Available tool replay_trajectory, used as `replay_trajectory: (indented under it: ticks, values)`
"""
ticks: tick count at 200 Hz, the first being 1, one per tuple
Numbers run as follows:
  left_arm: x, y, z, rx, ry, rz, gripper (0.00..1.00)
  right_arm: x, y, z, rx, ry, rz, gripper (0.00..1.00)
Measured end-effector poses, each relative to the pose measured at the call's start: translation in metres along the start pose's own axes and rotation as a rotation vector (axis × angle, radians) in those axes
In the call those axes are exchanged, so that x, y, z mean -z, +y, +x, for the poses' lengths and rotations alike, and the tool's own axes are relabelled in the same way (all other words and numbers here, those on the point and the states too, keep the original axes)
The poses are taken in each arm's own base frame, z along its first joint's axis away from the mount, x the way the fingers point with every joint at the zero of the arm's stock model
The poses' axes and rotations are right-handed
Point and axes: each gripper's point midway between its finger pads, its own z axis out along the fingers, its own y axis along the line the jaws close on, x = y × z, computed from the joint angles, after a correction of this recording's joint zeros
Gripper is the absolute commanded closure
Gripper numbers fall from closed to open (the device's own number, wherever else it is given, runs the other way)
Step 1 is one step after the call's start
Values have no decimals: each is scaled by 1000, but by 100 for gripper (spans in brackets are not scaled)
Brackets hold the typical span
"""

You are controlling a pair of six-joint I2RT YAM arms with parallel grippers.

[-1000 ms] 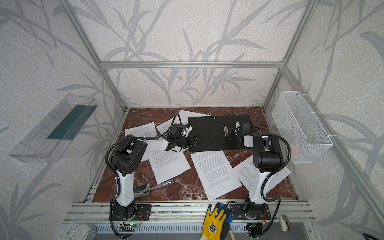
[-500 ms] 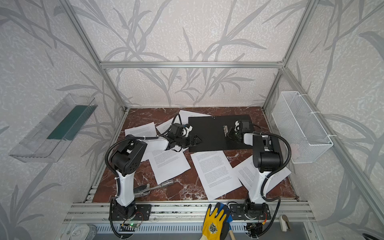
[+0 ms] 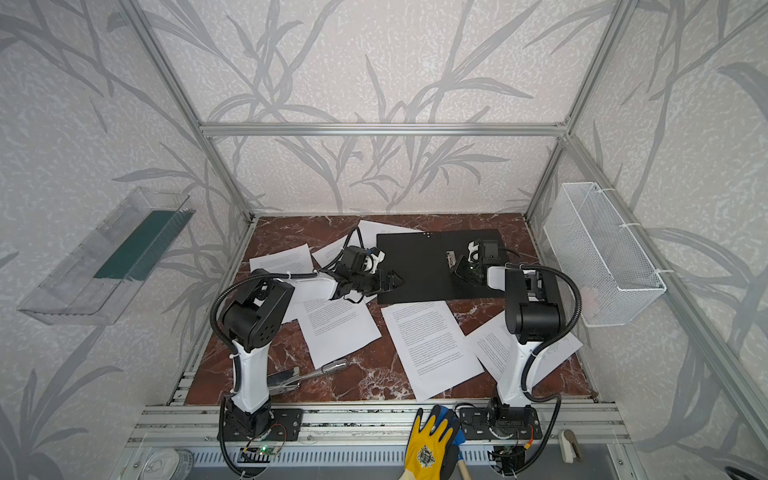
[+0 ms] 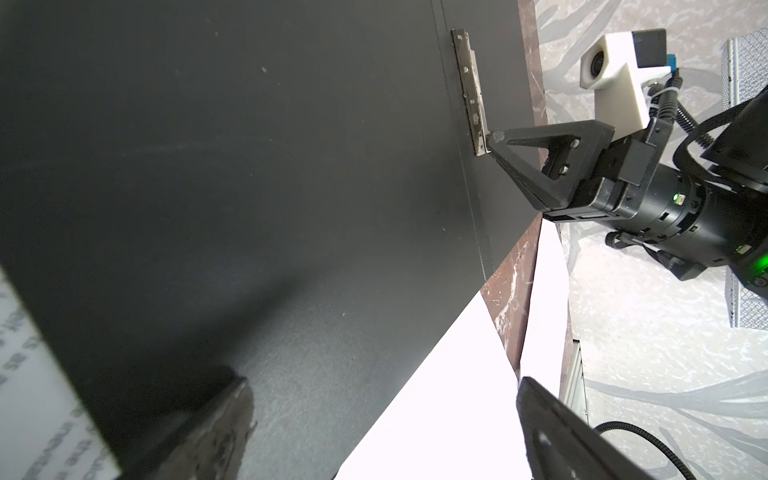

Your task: Put the files into the folder

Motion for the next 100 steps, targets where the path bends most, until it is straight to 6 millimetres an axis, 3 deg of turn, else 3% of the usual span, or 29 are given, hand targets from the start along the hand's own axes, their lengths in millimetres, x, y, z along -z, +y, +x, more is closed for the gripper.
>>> replay_trajectory:
  ticks: [60, 86, 100]
  values:
    - [6, 0, 1, 29, 0, -3, 1, 0, 13, 4, 2, 7, -21, 100]
    - [26, -3, 9, 65, -13, -32, 1, 11, 27, 8, -41, -3, -38, 100]
    - [44, -19, 9, 53, -44, -29, 1, 18, 42, 7, -43, -16, -57, 100]
